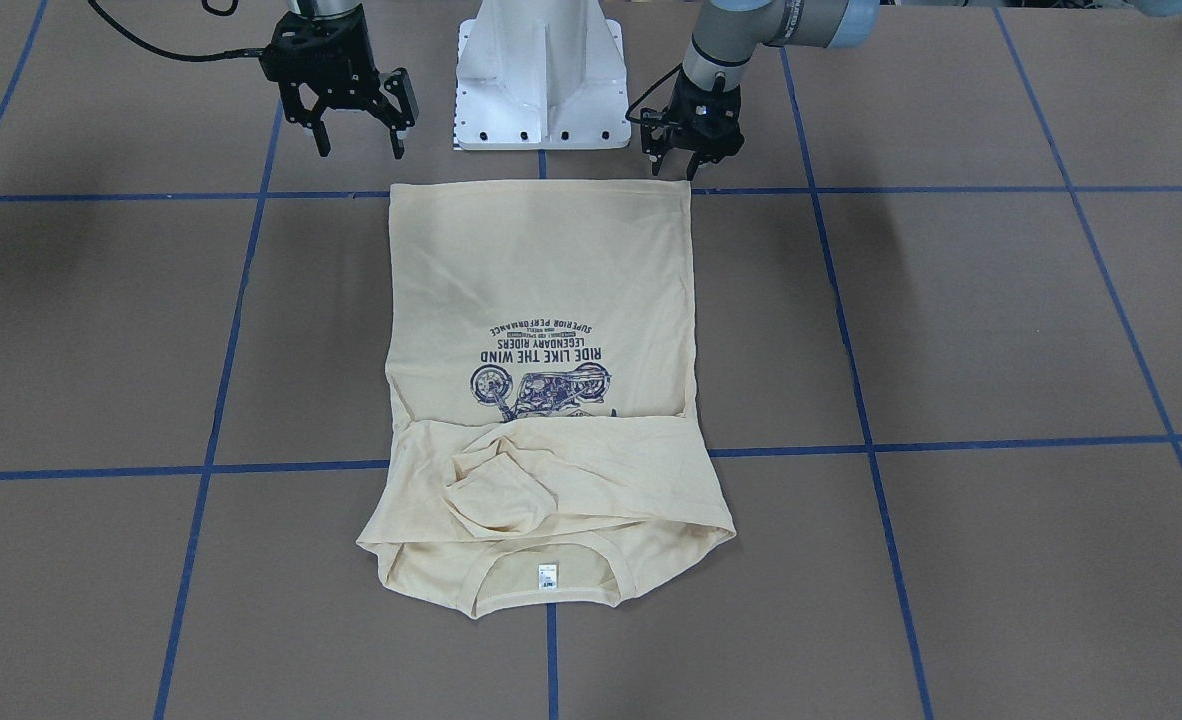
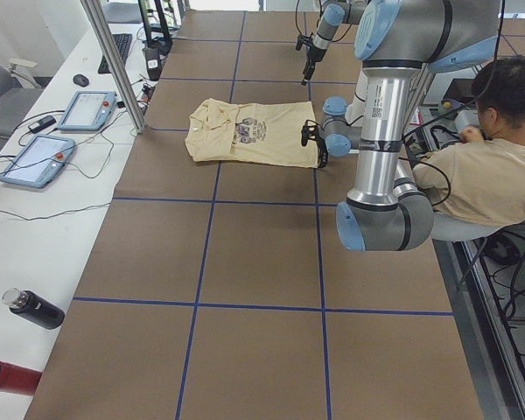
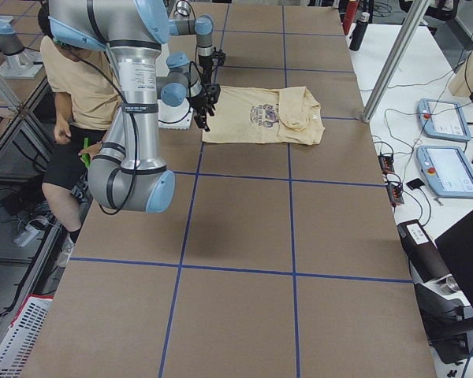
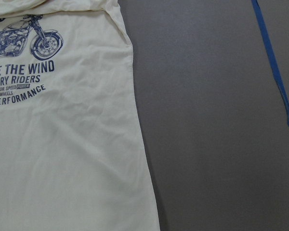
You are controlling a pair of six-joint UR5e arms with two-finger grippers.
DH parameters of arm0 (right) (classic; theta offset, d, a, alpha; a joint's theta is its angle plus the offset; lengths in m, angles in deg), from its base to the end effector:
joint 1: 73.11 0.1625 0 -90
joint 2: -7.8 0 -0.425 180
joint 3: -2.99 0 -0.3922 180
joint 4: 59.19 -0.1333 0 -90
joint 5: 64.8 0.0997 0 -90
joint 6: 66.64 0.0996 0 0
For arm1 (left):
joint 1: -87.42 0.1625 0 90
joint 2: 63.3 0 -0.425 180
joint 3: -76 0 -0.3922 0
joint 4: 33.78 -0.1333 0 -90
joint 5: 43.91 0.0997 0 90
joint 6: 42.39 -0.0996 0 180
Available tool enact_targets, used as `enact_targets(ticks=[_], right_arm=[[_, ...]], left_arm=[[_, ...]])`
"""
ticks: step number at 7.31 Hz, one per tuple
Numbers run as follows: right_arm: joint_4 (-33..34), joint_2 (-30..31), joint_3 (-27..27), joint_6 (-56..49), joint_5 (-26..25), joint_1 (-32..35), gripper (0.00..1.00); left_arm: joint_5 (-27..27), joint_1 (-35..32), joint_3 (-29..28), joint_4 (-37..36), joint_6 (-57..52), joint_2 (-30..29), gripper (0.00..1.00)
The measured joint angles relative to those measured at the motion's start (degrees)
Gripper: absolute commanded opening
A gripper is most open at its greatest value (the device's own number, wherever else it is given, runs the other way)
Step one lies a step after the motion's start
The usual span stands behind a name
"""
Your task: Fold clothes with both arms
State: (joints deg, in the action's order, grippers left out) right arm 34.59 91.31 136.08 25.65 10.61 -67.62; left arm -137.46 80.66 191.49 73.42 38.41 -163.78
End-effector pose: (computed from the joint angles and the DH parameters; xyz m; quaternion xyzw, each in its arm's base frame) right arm -0.4238 -0.1998 0.2819 0.1277 -0.3826 0.1113 0.9083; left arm 0.5154 -0.1891 0.3298 0.0347 0.4468 0.0329 0.8933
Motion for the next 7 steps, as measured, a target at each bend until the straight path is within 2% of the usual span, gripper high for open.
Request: enact_targets(ticks=[7], right_arm=[[0.0,-0.01,-0.56,-0.05,-0.62,-0.12,0.99]], left_arm=[[-0.29,-1.83,-0.37,-0.41,-0.87,0.2,0.49]])
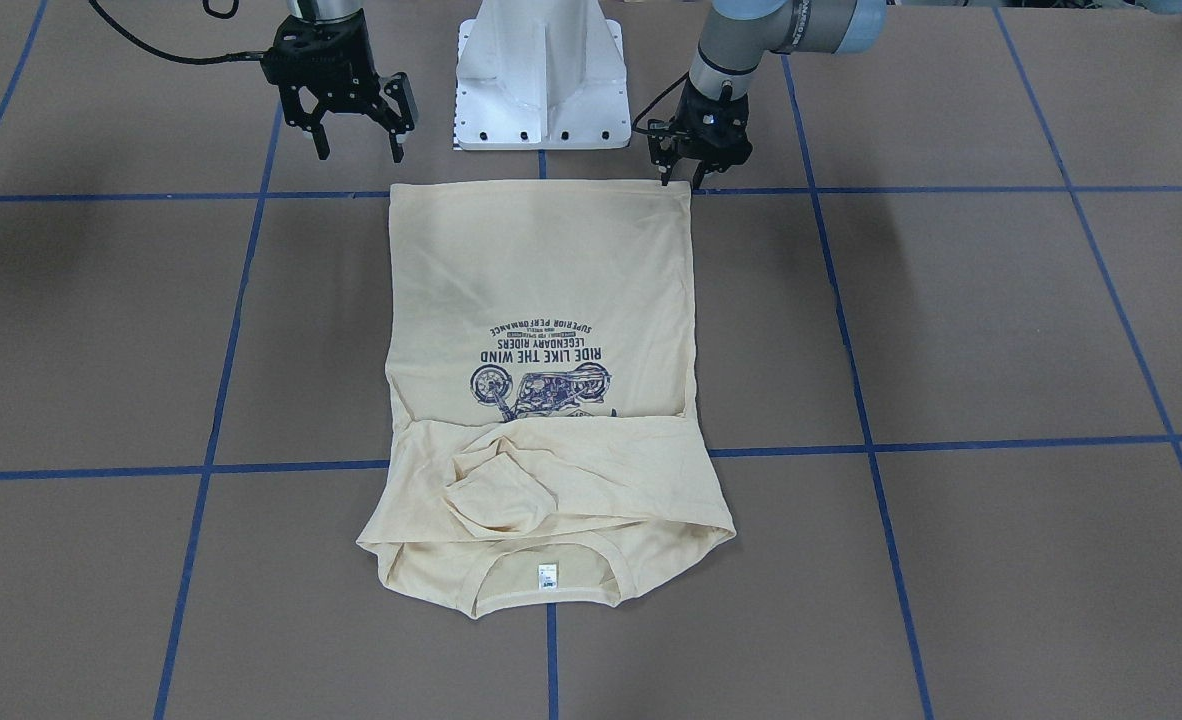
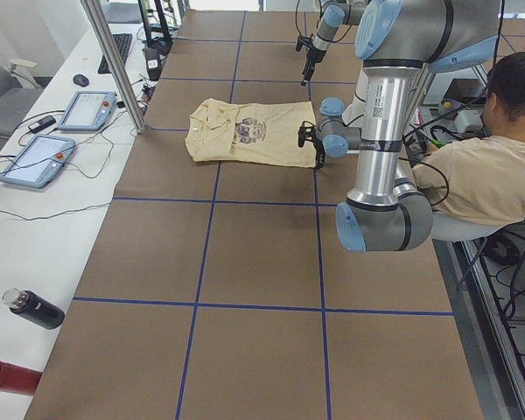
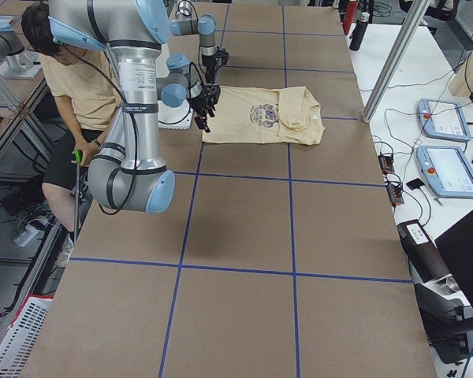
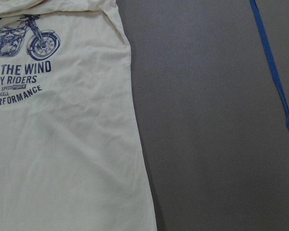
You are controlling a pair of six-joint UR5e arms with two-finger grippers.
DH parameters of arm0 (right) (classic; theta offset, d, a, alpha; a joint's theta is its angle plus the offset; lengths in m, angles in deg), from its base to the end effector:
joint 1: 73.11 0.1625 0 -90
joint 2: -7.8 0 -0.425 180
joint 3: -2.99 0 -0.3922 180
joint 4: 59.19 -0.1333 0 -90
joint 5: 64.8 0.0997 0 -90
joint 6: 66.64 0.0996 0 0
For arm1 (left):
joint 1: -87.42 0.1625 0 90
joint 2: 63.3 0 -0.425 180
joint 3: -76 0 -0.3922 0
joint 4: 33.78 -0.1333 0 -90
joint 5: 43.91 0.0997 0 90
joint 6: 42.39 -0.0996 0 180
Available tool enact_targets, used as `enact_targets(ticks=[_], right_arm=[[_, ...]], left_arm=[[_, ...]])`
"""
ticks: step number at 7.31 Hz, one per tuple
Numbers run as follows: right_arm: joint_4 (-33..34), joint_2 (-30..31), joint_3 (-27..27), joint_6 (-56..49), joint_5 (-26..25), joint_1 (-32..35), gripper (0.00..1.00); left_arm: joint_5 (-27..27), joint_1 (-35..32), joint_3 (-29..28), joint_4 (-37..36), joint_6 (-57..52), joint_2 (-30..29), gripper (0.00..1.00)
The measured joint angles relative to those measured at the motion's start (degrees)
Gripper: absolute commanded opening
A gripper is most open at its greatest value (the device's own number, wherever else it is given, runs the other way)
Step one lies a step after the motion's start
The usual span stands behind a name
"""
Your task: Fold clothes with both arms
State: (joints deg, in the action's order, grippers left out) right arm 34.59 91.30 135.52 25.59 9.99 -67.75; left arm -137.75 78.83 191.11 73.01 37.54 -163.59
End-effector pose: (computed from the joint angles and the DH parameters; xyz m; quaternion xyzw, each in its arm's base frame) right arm -0.4269 -0.2002 0.2855 0.1325 -0.3778 0.1114 0.9095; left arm 0.5103 -0.2052 0.3356 0.0416 0.4387 0.0263 0.8973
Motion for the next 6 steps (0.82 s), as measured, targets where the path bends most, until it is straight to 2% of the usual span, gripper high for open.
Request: enact_targets(ticks=[3,4,5,6], right_arm=[[0.0,0.04,-0.13,-0.03,0.0,0.0,0.99],[0.0,0.05,-0.15,-0.04,0.0,0.0,0.99],[0.0,0.03,-0.28,-0.03,0.0,0.0,0.99],[-0.03,0.01,-0.53,-0.03,0.0,0.0,0.99]], left_arm=[[-0.05,-0.29,-0.23,0.0,-0.11,-0.01,0.44],[-0.09,-0.18,-0.24,0.0,-0.12,-0.05,0.35],[-0.13,-0.1,-0.23,0.0,-0.11,-0.1,0.13],[-0.17,-0.09,-0.14,0.0,-0.05,-0.19,0.0]])
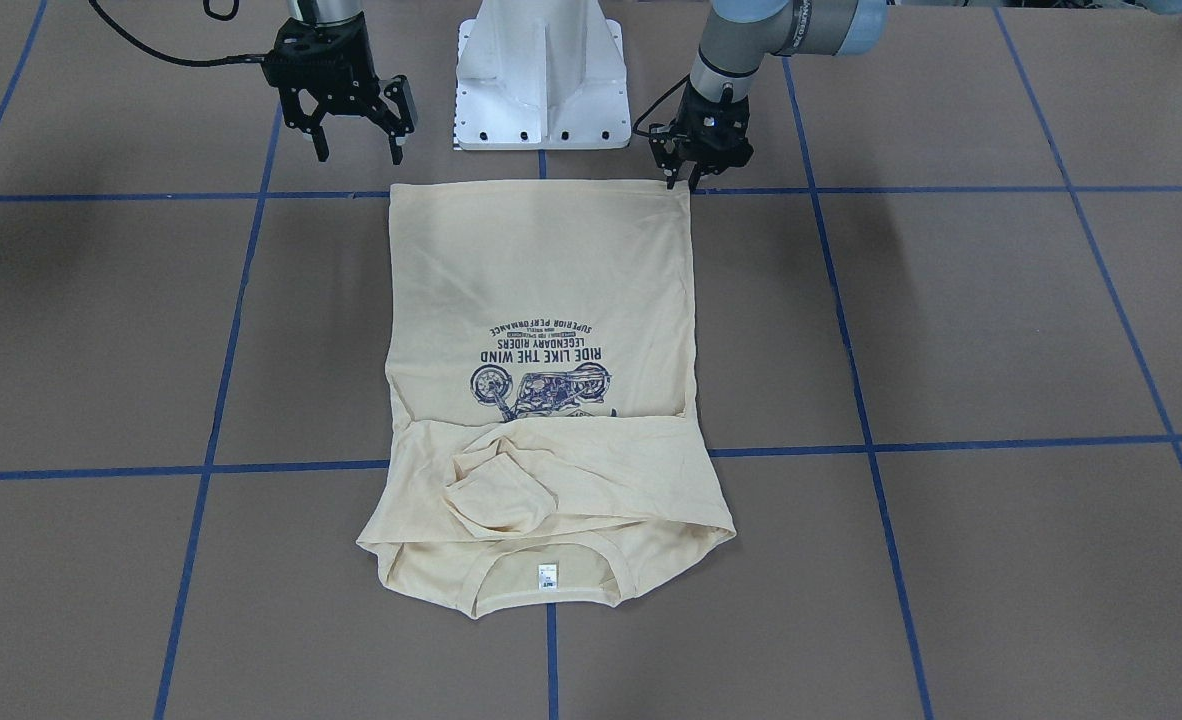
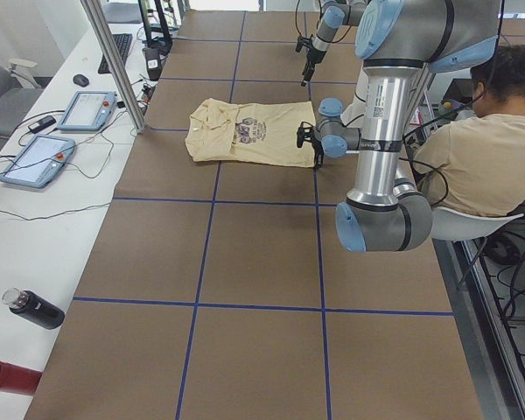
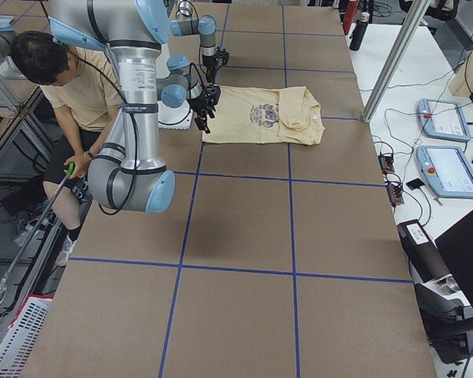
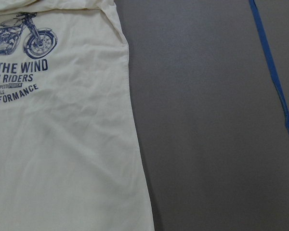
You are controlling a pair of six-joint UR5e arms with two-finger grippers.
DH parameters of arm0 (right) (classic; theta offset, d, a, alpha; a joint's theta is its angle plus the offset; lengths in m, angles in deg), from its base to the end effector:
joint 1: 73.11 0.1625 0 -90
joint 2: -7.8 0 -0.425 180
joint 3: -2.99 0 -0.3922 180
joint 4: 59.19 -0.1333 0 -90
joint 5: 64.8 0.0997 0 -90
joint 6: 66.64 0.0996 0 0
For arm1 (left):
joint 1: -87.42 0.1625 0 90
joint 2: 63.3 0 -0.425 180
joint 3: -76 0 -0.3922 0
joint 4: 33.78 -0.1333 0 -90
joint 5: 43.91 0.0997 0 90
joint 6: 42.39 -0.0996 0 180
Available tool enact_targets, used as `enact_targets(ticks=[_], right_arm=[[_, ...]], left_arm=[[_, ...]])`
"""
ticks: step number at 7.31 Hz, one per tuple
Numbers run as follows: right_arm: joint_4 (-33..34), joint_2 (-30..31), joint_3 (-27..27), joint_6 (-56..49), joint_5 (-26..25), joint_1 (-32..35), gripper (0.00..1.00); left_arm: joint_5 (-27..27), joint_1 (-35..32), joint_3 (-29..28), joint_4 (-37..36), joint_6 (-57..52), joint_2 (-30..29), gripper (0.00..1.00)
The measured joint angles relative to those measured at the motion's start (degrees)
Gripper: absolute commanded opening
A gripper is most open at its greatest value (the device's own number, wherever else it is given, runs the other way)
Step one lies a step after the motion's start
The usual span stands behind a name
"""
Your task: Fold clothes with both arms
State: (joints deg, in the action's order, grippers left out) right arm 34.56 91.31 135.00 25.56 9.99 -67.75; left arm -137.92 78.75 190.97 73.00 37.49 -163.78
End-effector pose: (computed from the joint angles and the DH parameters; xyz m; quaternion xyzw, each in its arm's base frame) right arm -0.4295 -0.2004 0.2891 0.1327 -0.3738 0.1107 0.9113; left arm 0.5112 -0.2058 0.3350 0.0408 0.4391 0.0268 0.8971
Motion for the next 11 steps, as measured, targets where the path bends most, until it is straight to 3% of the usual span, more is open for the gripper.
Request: enact_targets(ticks=[3,5,9,11], right_arm=[[-0.37,-0.98,-2.91,0.24,-0.39,-0.37,0.98],[-1.03,-2.21,-6.46,1.96,-2.8,-2.25,0.71],[-7.29,-2.15,-11.18,6.53,-6.77,-6.87,0.52],[-8.15,-2.17,-12.38,6.73,-7.0,-7.49,0.5]], left_arm=[[0.04,-0.22,0.49,0.06,0.24,-0.24,0.0],[0.05,-0.28,0.94,0.07,0.33,-0.26,0.0],[0.05,-0.29,1.07,0.06,0.5,-0.25,0.0],[0.05,-0.29,1.11,0.08,0.59,-0.3,0.0]])
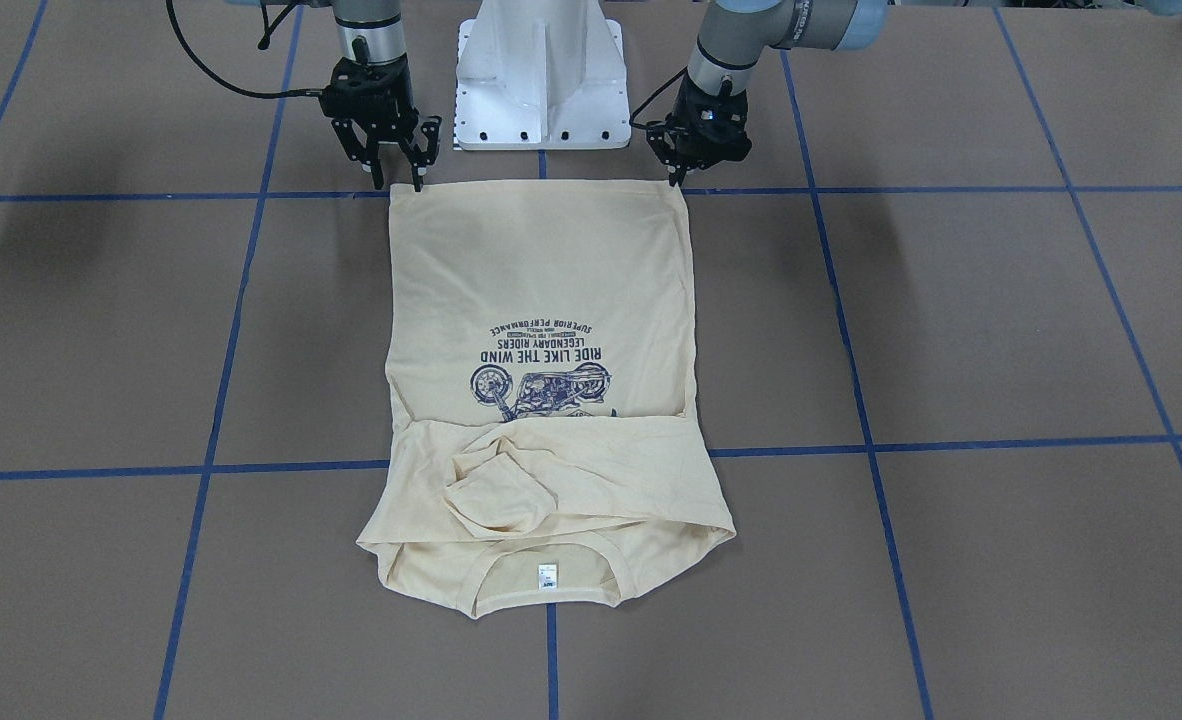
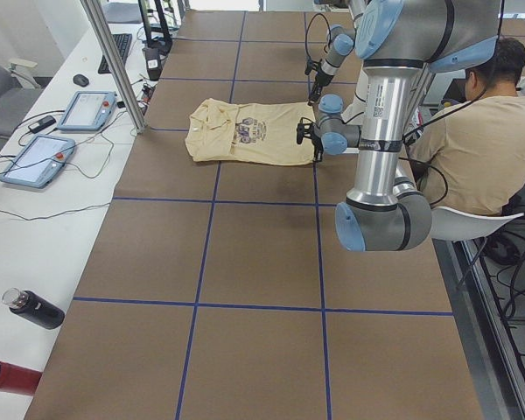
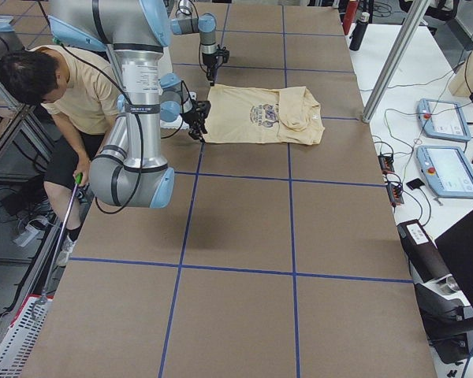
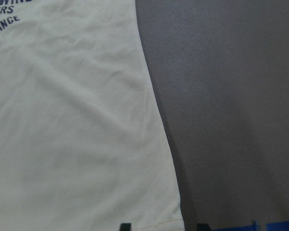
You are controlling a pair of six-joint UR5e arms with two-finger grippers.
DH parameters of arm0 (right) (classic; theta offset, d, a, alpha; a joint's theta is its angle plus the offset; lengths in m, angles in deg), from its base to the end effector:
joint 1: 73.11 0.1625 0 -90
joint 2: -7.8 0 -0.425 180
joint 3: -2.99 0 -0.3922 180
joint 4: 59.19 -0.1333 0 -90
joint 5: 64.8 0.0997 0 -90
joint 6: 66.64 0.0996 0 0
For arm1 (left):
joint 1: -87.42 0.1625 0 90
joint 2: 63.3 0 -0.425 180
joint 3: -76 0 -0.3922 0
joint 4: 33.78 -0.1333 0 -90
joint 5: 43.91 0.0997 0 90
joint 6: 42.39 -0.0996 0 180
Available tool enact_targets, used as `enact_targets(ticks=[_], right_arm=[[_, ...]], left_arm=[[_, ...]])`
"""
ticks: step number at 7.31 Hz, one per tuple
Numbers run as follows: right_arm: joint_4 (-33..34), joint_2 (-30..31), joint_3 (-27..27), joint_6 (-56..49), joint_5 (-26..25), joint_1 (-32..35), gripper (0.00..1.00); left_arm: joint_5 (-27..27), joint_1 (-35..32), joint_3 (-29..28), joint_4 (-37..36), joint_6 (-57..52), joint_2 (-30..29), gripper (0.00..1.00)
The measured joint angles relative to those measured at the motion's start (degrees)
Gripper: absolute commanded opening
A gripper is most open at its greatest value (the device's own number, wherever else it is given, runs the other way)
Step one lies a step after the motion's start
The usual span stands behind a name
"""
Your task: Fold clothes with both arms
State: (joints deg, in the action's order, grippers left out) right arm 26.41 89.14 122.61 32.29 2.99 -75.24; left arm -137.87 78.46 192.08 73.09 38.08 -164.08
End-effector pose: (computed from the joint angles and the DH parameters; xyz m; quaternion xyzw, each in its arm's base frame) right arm -0.5137 -0.1520 0.3399 0.1442 -0.3727 0.1242 0.9082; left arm 0.5062 -0.2078 0.3231 0.0421 0.4507 0.0200 0.8915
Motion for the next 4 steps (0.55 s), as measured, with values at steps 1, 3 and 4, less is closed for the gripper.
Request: enact_targets(ticks=[1,3,4], right_arm=[[-0.04,-0.02,-0.24,0.02,-0.07,-0.24,0.5],[0.05,0.09,-0.58,0.02,-0.11,-0.38,0.5],[0.12,0.17,-0.69,-0.02,-0.11,-0.41,0.51]], left_arm=[[0.0,0.01,0.01,0.0,0.02,-0.02,0.0],[0.0,0.05,0.05,0.0,0.03,-0.06,0.0],[0.0,0.06,0.08,0.0,0.03,-0.09,0.0]])
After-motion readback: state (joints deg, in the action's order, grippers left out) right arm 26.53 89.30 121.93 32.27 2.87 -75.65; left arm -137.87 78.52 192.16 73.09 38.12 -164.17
